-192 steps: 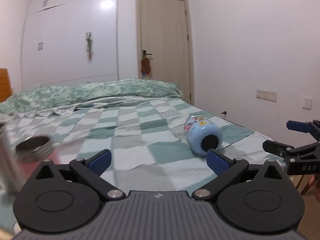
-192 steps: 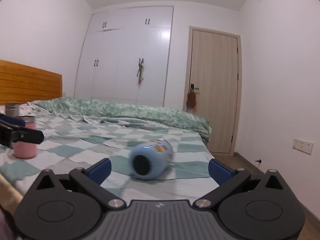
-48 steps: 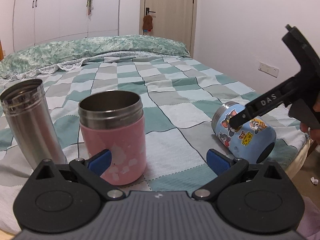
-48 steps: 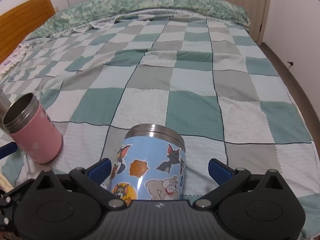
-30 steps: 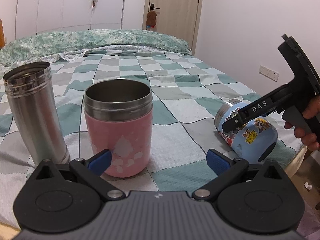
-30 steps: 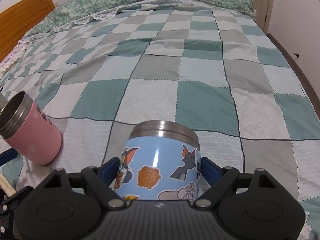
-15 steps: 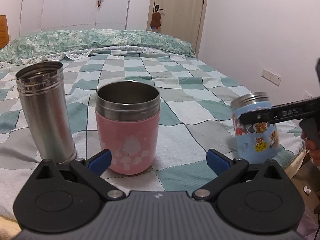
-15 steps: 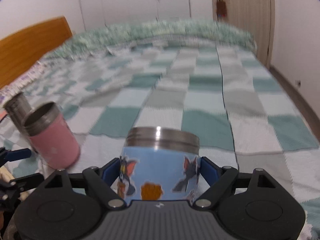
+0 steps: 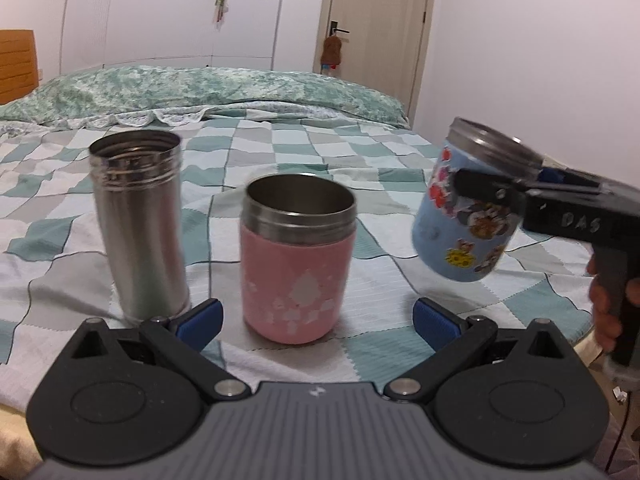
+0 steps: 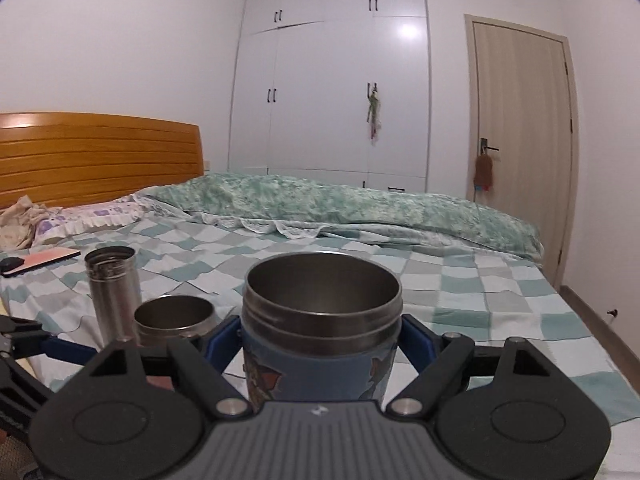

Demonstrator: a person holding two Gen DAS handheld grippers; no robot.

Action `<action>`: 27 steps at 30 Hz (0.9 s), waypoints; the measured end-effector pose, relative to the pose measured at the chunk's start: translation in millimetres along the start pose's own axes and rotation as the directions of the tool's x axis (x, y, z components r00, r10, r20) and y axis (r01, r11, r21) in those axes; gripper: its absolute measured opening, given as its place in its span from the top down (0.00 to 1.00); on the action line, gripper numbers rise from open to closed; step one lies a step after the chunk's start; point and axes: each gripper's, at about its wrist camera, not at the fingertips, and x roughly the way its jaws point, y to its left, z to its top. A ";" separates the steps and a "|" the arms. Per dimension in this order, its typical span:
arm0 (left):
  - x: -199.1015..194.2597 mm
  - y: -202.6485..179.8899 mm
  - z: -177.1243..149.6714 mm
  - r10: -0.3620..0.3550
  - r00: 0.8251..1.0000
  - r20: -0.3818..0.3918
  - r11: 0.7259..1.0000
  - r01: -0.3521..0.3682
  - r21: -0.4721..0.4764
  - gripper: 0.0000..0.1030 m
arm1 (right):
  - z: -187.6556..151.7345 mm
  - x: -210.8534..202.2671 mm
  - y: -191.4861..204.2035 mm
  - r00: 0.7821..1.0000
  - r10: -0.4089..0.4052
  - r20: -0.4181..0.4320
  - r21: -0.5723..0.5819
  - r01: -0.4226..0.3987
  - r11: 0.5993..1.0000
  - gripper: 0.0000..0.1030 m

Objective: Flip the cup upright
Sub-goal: 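Lower the blue cup beside the pink cup and open the right tool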

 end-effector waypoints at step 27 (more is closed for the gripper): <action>-19.5 -4.8 -9.1 0.055 0.995 0.087 0.999 -0.054 -0.003 0.00 | -54.0 -21.1 18.8 0.995 0.025 0.096 -0.003 -0.025 1.000 0.00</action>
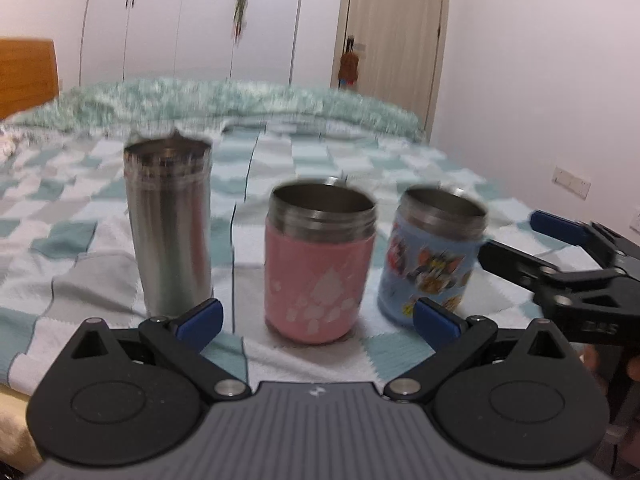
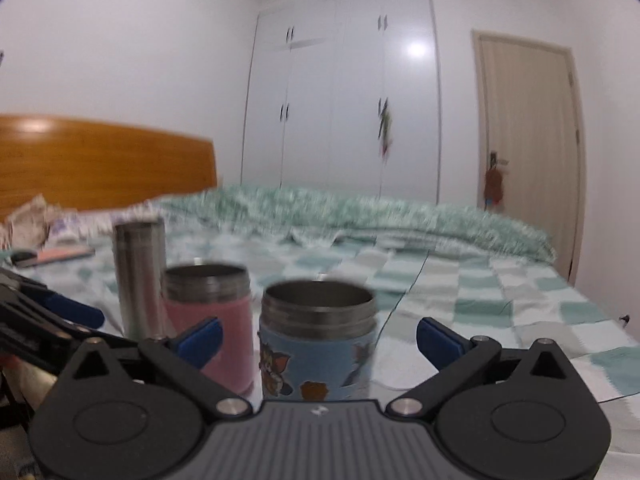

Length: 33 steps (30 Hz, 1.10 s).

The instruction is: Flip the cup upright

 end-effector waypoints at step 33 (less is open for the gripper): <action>-39.8 -81.1 -106.6 0.125 0.932 0.340 0.989 -0.142 0.026 0.00 | -77.7 -133.0 -16.9 0.980 -0.149 0.133 -0.012 0.152 0.988 0.00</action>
